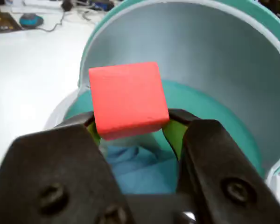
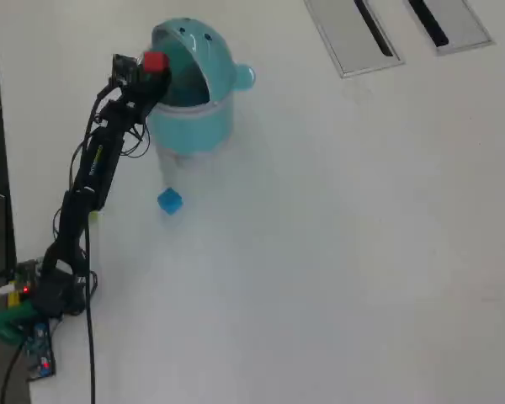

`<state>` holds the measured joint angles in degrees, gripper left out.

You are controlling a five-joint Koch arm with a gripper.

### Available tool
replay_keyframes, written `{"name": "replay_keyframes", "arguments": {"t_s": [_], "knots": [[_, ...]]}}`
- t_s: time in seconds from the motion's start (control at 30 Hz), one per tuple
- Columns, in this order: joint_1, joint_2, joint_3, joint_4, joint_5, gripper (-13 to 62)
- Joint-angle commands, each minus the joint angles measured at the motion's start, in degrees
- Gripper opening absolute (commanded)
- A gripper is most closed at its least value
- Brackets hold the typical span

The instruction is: Grasp RGB lego blocks and put them in the bin one by one.

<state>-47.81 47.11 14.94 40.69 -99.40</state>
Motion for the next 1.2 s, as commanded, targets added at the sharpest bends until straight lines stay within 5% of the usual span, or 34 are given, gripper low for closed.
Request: {"name": "replay_keyframes", "arguments": {"t_s": [0.0, 0.33, 0.63, 1.17], "knots": [[0.44, 1.76, -6.33, -0.79, -0.7, 25.0], [0.7, 2.11, -6.42, 1.67, -0.7, 33.3], [-1.14, -5.19, -26.81, 24.61, -0.26, 33.1], [-3.16, -0.09, -26.63, 37.62, 0.97, 30.4]]}}
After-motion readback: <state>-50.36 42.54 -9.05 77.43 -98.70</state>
